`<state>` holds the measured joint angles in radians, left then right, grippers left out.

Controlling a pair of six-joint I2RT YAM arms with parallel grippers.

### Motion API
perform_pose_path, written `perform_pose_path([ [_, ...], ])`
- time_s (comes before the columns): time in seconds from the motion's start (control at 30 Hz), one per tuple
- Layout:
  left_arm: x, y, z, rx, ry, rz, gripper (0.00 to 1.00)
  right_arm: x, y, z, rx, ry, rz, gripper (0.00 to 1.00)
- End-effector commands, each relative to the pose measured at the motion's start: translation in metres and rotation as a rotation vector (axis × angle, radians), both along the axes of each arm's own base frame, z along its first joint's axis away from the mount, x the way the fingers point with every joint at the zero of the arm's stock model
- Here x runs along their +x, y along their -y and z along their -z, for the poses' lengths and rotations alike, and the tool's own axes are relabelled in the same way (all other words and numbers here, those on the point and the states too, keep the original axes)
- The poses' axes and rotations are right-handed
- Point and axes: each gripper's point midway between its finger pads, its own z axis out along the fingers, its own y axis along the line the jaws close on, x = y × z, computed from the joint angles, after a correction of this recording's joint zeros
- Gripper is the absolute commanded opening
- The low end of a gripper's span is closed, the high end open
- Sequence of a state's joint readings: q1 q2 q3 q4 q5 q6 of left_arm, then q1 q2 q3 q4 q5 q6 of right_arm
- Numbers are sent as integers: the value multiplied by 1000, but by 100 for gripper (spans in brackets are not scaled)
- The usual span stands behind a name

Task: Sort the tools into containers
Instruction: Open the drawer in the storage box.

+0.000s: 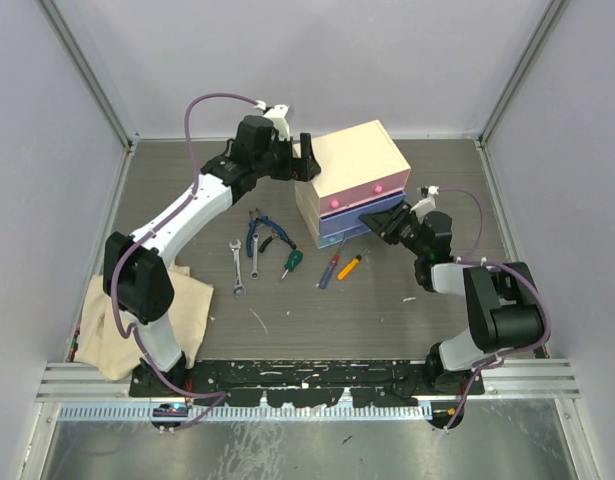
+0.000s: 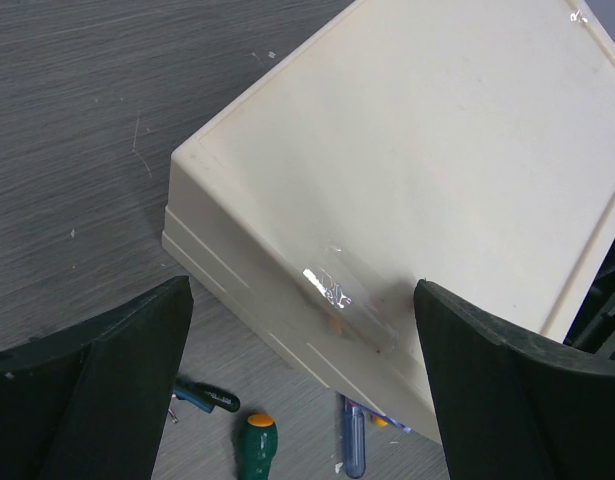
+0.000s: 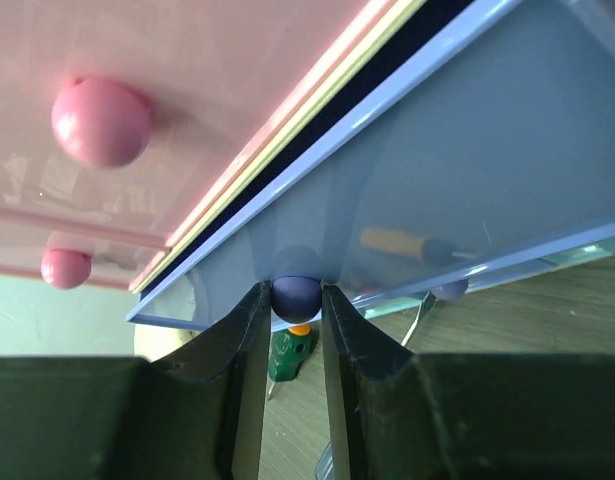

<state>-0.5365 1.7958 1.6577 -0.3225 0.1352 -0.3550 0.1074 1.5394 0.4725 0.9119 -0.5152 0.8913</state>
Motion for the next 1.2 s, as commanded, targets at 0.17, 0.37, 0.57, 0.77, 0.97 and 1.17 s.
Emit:
perform_pose_path([
  [0.17,-5,-4,34,72,-79,1,91,-35,5,1,-40,20,-9,19],
  [0.37,-5,-5,33,77,-73,1,91,-58,11,12,-78,-6,1,19],
  [0.57,-5,-7,35,88,-71,-3,91,-71,21,7,-136,-14,40,20],
  [0.77,-5,-5,35,81,-77,4,92,-86,28,21,-183,-55,55,20],
  [0.97,-6,-5,13,57,-25,14,94,-99,24,34,-145,-86,41,20],
  [1.17,-6,-15,-45,42,93,-19,98,-101,27,33,-155,-88,55,20],
])
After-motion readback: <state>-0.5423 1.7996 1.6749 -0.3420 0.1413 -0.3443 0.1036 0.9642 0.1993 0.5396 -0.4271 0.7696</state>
